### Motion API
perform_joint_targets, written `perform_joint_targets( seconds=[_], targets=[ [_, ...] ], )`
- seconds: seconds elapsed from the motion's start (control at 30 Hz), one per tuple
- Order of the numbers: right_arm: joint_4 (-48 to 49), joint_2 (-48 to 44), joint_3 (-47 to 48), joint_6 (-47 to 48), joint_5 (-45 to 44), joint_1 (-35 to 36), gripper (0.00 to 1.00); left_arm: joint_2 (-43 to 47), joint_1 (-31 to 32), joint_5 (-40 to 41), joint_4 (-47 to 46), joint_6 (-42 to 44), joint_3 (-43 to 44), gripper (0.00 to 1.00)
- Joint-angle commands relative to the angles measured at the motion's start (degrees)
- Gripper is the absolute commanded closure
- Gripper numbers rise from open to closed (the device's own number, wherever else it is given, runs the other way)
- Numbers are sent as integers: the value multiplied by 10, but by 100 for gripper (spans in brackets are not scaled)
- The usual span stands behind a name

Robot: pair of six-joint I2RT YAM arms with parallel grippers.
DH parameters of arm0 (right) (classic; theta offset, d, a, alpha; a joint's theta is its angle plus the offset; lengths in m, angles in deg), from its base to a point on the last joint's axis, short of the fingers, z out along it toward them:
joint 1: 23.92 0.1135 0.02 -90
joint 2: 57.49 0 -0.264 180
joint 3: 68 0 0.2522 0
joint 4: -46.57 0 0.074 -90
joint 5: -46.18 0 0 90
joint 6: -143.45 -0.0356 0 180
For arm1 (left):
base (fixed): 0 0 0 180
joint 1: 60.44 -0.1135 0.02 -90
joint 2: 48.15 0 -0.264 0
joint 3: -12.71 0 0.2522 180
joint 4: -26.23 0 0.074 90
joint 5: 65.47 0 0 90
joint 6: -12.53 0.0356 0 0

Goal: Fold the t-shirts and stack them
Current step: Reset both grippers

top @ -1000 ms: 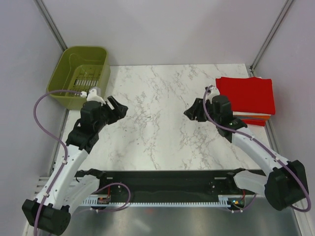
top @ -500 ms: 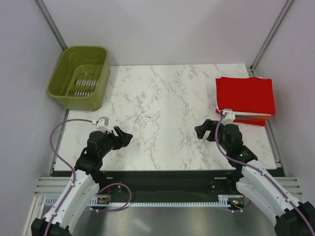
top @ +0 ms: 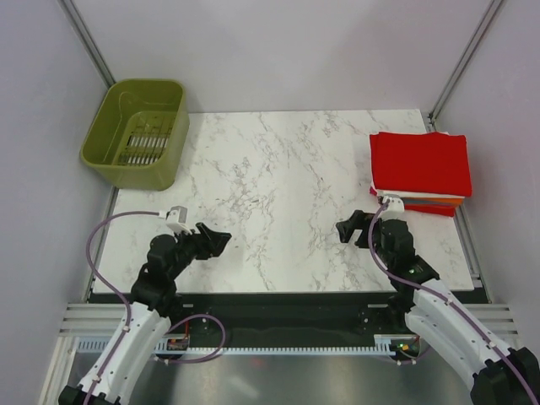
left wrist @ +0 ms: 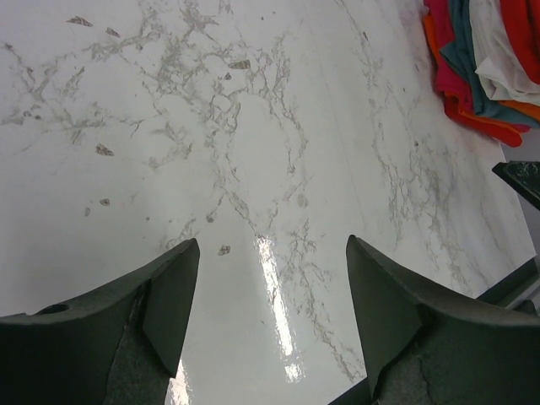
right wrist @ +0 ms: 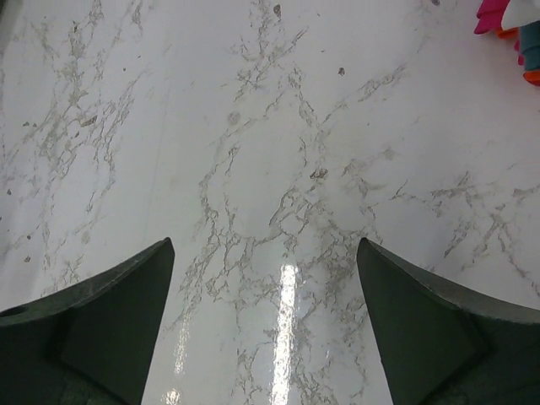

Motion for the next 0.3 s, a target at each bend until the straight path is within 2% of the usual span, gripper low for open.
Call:
perform_joint_targets(
  seconds=[0.0,0.27],
  targets=[
    [26,-14,-5,-11,-22,3,3,-13,1,-16,-28,12,3,23],
    [31,15,3,-3,-13,2,4,-39,1,-10,-32,10,6,23]
  ],
)
